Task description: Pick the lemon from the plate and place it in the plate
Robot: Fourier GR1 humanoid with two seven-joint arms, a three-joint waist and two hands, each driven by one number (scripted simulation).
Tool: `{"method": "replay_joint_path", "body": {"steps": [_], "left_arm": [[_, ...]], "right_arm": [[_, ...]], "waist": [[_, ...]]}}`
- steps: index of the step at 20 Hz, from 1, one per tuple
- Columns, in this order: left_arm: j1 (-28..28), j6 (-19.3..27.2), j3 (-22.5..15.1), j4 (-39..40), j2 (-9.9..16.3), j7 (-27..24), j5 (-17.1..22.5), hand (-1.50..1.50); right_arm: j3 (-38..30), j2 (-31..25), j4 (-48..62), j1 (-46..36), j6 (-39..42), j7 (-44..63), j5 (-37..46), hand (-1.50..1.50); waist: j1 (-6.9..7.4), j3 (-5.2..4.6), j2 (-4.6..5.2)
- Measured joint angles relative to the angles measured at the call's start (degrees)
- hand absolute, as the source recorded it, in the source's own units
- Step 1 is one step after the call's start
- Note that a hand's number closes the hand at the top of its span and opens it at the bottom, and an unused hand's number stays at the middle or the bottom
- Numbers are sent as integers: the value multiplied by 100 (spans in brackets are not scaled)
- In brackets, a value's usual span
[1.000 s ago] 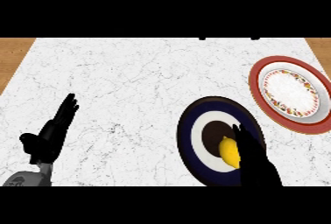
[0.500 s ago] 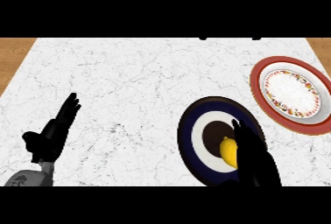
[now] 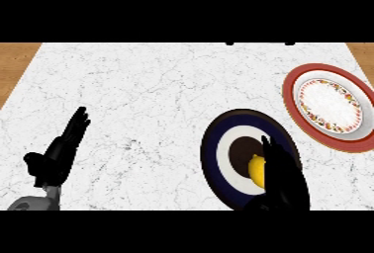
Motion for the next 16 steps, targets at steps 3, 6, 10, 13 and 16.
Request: {"method": "replay_joint_path", "body": {"steps": [3, 6, 10, 13, 16], "left_arm": [[-80, -91, 110, 92, -43, -2, -72, 0], [-98, -145, 171, 161, -133, -22, -184, 0], [-217, -172, 293, 112, -209, 149, -278, 0], [-145, -239, 382, -77, -213, 288, -280, 0], [-15, -339, 470, -141, -224, 251, -324, 0]], "right_arm": [[-93, 89, 262, -33, 23, -59, 136, -150], [-191, 192, 511, -62, 29, -103, 257, -150], [-508, 206, 877, -201, 168, -470, 22, 150], [-589, 222, 1172, -260, 114, -849, -28, 150], [-597, 212, 1189, -103, -106, -1180, 42, 150]], "waist": [[-6, 2, 1], [-8, 1, 1], [-3, 0, 0], [1, -18, -20], [-1, -46, -53]]}}
